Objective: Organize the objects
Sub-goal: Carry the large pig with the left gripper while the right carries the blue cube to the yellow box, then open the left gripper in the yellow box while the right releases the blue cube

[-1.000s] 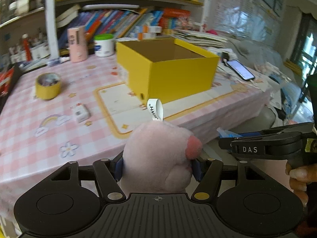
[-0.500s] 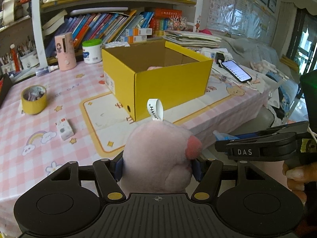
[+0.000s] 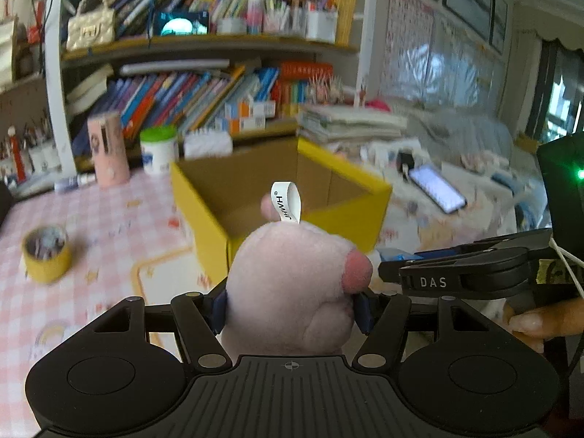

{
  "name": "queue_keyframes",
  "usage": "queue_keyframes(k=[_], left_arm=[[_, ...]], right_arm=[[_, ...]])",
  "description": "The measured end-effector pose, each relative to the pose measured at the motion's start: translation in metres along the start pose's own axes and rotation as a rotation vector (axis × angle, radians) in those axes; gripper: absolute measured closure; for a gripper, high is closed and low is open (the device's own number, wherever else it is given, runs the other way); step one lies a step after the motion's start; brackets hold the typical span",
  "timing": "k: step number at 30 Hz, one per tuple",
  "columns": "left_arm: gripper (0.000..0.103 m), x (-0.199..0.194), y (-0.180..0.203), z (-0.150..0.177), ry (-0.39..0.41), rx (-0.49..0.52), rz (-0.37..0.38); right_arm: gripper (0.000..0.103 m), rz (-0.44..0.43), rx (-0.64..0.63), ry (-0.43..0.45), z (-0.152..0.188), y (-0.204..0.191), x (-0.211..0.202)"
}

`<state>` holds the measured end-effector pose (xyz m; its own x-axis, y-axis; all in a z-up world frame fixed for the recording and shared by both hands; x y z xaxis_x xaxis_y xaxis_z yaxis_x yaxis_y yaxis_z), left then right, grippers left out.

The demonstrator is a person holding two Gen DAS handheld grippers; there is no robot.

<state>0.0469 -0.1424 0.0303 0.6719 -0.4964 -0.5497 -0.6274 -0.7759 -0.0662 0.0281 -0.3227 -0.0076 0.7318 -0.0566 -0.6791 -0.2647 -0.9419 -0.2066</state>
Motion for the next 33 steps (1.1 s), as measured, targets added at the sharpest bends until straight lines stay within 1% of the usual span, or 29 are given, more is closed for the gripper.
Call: queue_keyframes(k=[4, 8, 11, 17, 20, 24, 33], left_arm=[[0.039, 0.013, 0.001, -0.027, 0.061, 0.002, -0.022], [0.039, 0.035, 0.001, -0.052, 0.094, 0.007, -0.051], [0.039, 0.056, 0.0, -0.063, 0.092, 0.011, -0.078], [0.039, 0.094, -0.002, -0.075, 0.051, 0.006, -0.112], [0.039, 0.11, -0.003, -0.077, 0.026, 0.004, -0.128], [0.039, 0.132, -0.006, -0.076, -0.017, 0.0, -0.147], [0.039, 0.164, -0.015, -0.064, -0.099, 0.003, -0.18]], right_arm=[[0.066, -0.035, -0.015, 0.058, -0.037, 0.006, 0.004], [0.066, -0.068, -0.054, 0.112, -0.072, 0.01, 0.011], [0.066, -0.083, -0.093, 0.138, -0.094, 0.015, 0.022], [0.066, -0.107, -0.172, 0.138, -0.131, 0.019, 0.057], [0.066, -0.118, -0.214, 0.128, -0.142, 0.017, 0.074], [0.066, -0.138, -0.284, 0.086, -0.152, 0.01, 0.102], [0.067, -0.15, -0.471, -0.035, -0.153, -0.012, 0.163]])
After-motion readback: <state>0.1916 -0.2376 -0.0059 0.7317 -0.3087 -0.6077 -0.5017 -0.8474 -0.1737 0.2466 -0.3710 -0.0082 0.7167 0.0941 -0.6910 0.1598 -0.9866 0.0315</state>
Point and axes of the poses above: each gripper's, at about its wrist camera, not at the fingertips, and x roughly the way its jaws point, y to its right, z to its underside, the point moved 1 cm from there along x, roughly the way its jaws point, and after that the axes turned 9 degrees about x, right-handed, at the moved point
